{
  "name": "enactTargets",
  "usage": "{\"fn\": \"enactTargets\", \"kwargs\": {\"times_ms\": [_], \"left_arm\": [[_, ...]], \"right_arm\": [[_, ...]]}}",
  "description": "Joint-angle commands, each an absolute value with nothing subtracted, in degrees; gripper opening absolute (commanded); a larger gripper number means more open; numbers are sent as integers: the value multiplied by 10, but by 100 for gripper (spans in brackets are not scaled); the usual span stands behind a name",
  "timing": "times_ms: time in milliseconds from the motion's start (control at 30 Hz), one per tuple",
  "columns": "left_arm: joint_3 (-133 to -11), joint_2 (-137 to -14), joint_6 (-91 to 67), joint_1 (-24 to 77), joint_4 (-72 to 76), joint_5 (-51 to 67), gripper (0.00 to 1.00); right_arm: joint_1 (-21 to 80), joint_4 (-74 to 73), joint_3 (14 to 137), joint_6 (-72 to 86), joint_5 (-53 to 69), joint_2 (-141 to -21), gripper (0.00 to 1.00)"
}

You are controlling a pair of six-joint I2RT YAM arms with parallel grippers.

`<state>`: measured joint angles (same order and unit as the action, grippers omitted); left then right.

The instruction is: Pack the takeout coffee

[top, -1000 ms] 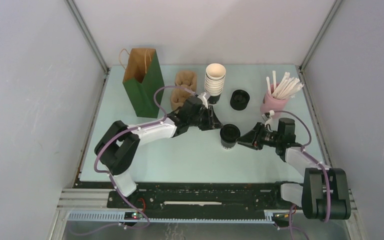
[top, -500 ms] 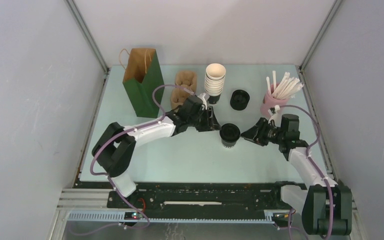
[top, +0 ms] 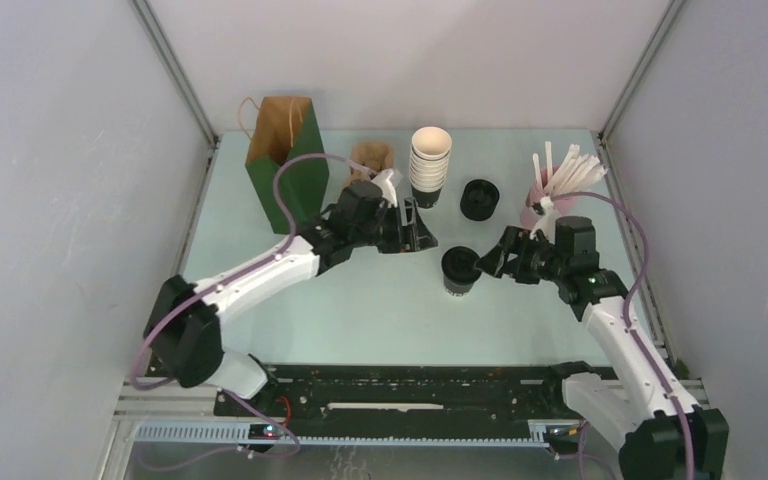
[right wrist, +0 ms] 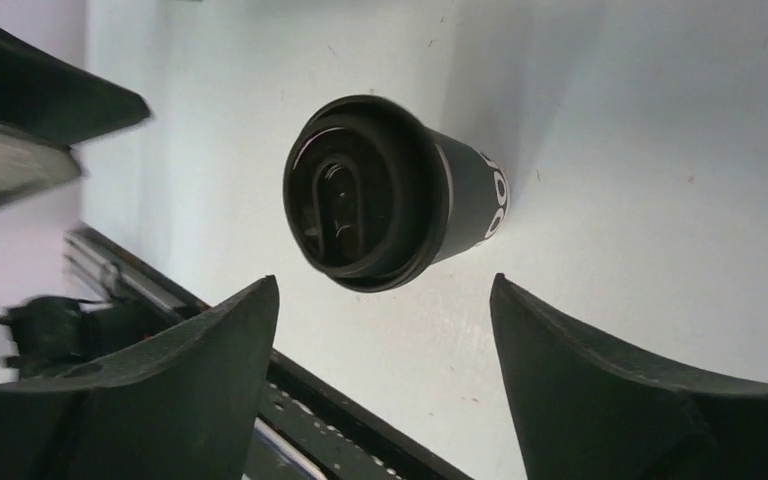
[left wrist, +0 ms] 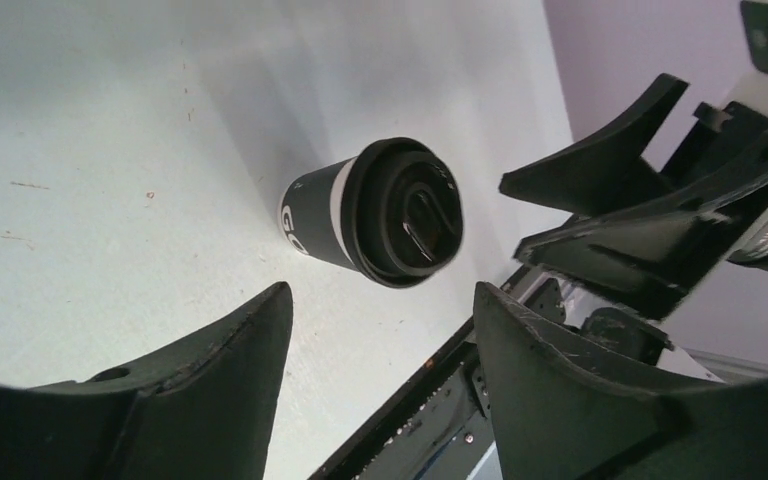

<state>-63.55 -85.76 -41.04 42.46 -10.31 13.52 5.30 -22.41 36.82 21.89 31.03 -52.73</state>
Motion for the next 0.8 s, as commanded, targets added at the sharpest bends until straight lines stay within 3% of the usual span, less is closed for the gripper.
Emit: {"fn": "enactTargets", "kwargs": {"times_ms": [0, 133, 467, 767], "left_arm": [[-613, -767, -384, 421, -107, 118, 74], [-556, -670, -377, 421, -119, 94, 76], [-466, -465, -347, 422, -221, -32, 81], [-492, -358, -313, 421, -395, -169, 85]], "right_arm": [[143, -287, 427, 174, 169, -510, 90], [238, -314, 463, 163, 68, -529, 99], [445, -360, 530, 163, -143, -584, 100], [554, -377, 609, 151, -261, -678, 100]]}}
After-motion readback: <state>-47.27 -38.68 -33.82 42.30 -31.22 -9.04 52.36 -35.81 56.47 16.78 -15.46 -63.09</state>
